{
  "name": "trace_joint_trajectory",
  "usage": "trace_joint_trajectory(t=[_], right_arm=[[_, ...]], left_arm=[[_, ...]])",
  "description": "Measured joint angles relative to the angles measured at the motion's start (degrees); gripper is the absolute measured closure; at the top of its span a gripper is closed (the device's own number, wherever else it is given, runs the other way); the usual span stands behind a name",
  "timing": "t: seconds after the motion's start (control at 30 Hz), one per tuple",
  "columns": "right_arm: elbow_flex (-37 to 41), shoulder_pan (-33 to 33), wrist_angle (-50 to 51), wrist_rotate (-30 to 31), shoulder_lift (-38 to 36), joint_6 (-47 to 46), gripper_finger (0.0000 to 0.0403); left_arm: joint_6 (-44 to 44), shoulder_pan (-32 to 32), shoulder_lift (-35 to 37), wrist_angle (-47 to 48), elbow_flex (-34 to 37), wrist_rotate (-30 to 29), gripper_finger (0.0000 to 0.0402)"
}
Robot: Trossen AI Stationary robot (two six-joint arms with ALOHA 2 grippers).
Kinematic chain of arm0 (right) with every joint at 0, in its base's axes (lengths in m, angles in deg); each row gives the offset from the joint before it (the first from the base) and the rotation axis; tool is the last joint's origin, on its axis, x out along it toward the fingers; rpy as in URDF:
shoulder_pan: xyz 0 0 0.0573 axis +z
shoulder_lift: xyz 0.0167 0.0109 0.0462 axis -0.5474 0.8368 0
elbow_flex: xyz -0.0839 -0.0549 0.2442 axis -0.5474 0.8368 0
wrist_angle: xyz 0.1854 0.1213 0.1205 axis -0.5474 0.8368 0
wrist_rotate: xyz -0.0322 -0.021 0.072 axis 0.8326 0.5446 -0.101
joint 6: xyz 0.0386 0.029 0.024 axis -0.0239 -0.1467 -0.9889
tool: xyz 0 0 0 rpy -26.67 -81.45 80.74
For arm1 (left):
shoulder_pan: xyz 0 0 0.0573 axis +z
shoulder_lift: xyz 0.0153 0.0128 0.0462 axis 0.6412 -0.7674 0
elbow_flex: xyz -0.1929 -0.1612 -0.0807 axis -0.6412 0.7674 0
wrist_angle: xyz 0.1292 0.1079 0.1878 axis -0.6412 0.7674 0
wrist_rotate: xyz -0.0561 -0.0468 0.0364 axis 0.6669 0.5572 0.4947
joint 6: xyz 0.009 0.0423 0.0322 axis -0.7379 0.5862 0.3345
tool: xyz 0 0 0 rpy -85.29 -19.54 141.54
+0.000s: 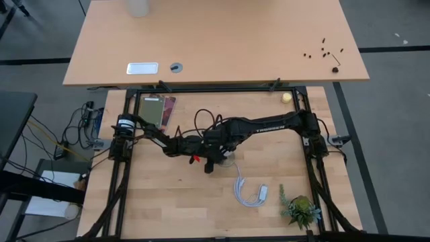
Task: Screw lightbulb
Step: Remove the white lightbulb from the desk lamp
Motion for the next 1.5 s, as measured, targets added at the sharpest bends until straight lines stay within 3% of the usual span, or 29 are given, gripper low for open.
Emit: trace_joint_trajectory(t=[0.5, 0.8, 0.97, 1.2, 1.33, 1.5], right_arm=[[4.0, -0.3, -3.9, -4.3, 0.0, 0.2, 0.0036], [4.0, -0.7, -3.8, -4.3, 0.0, 1.1, 0.0117], [4.0, -0.8, -3.9, -4.3, 0.0, 6.0, 0.0154], [4.0, -0.9, -3.9, -4.4, 0.0, 25.1, 0.0127], [4.0, -0.6, -3.9, -4.4, 0.0, 43.2, 0.0122], [4.0, -0.4, -3.9, -3.5, 0.0, 69.8, 0.0145]], left_arm=[[0.1, 0.0, 0.0, 0.2, 0.0, 0.0, 0.0201], [0.2, 0.0, 0.0, 0.3, 0.0, 0.0, 0.0201], [0.3, 0.0, 0.0, 0.4, 0.0, 0.0, 0.0201], [0.4, 0.0, 0.0, 0.4, 0.0, 0.0, 0.0201], [0.5, 0.0, 0.0, 0.4, 0.0, 0.0, 0.0201], [0.5, 0.0, 0.0, 0.4, 0.0, 0.0, 0.0201]])
